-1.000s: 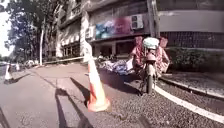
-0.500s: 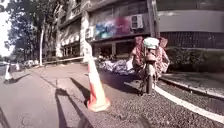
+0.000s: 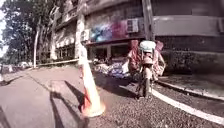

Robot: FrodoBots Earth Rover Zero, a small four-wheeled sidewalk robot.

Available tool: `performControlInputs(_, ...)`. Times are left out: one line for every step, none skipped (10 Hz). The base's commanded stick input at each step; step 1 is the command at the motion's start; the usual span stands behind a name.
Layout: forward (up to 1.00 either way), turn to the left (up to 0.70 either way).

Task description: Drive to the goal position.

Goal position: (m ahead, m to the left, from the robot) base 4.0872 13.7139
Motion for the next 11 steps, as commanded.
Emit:
performControlInputs(0.29, -0.06)
performControlInputs(0.70, -0.14)
performControlInputs(0.70, -0.14)
performControlInputs(0.23, -0.05)
performControlInputs(0.59, -0.12)
performControlInputs(0.31, -0.76)
performControlInputs(0.07, -0.17)
performControlInputs(0.48, -0.02)
performControlInputs(0.64, -0.11)
performControlInputs(0.42, -0.08)
performControlInputs(0.04, 0.00)
